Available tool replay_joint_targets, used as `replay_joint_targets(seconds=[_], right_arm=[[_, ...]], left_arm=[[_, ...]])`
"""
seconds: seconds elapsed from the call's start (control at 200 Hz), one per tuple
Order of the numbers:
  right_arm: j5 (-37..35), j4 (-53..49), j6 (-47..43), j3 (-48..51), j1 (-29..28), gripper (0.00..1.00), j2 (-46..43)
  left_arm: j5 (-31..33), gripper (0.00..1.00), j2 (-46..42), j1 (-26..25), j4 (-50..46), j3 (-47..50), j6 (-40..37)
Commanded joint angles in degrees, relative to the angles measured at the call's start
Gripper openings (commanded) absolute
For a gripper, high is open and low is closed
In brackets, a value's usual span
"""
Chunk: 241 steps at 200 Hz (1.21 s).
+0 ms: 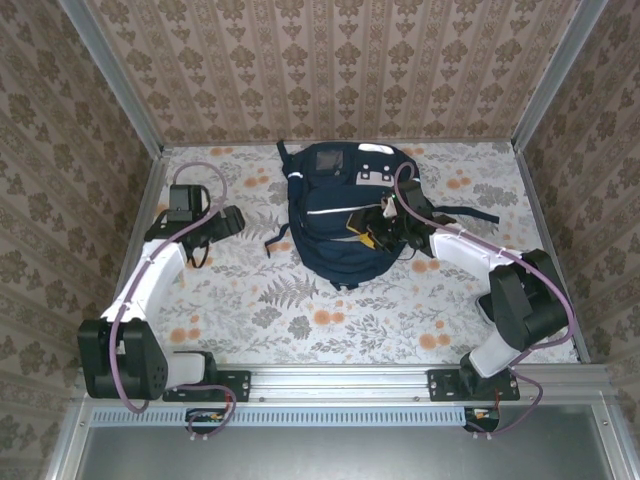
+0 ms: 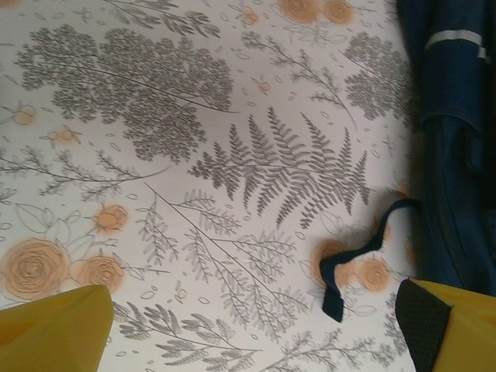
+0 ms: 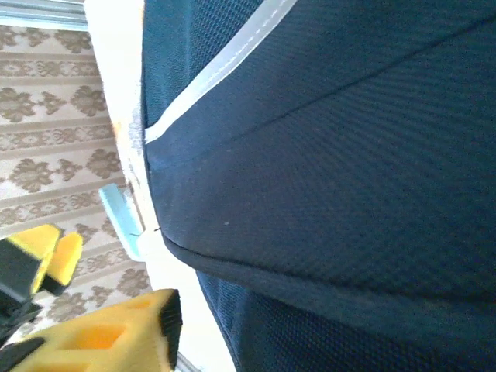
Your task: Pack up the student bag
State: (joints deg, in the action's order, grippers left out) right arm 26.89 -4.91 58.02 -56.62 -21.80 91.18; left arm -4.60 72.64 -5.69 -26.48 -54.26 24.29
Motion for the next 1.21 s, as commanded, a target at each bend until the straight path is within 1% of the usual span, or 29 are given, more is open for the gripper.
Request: replay_joint_targets(seconds=[0.0, 0.13, 0.145, 0.215, 0.24, 0.32, 0.385, 0.55, 0.67, 0.935, 1.115, 1.2], right_arm=[[-9.34, -14.29, -4.29, -2.43, 0.33, 0.70, -5.09], [-20.41, -25.27, -8.14, -1.00, 1.35, 0.84, -11.09], [-21.85, -25.53, -8.66, -0.62, 1.53, 0.85, -13.20], [-29.47, -30.74, -10.57, 1.02, 2.33, 0.87, -17.03], [-33.73, -33.02, -11.26, 1.80, 2.81, 0.88, -18.68], [-43.61, -37.51, -13.02, 4.02, 4.69, 0.90, -21.86], [-47.73, -40.15, -13.42, 5.91, 8.54, 0.92, -23.22], [-50.25, -42.11, -13.37, 9.57, 18.83, 0.99, -24.34], [-52.07, -43.71, -11.18, 10.70, 24.27, 0.99, -23.86], [-50.20, -42.83, -5.96, 15.55, 33.28, 1.00, -22.97], [-46.75, -39.08, -6.51, 18.60, 38.81, 1.00, -22.05], [-45.63, -38.01, -7.17, 19.08, 40.02, 0.99, -20.74]], left_arm=[[-4.53, 0.97, -2.10, -0.59, -0.49, 0.40, 0.36], [-6.97, 0.98, -2.42, -1.49, -0.90, -0.11, -0.12], [-7.07, 0.98, -2.42, -1.59, -0.94, -0.14, -0.12], [-7.73, 0.98, -2.24, -2.25, -1.14, -0.28, -0.46], [-7.94, 0.98, -2.18, -2.51, -1.03, -0.35, -0.47], [-8.32, 0.99, -1.89, -3.20, -0.94, -0.62, -0.44], [-8.53, 0.99, -1.56, -3.74, -0.68, -0.66, -0.48], [-8.93, 1.00, -0.38, -4.88, -0.22, -1.58, -0.07], [-8.93, 1.00, 0.30, -5.54, -0.10, -2.14, 0.08], [-9.22, 1.00, 0.79, -6.09, 0.19, -2.36, 0.30], [-9.55, 1.00, 1.11, -6.37, 0.15, -2.60, 0.30], [-9.59, 1.00, 1.23, -6.44, 0.28, -2.69, 0.34]])
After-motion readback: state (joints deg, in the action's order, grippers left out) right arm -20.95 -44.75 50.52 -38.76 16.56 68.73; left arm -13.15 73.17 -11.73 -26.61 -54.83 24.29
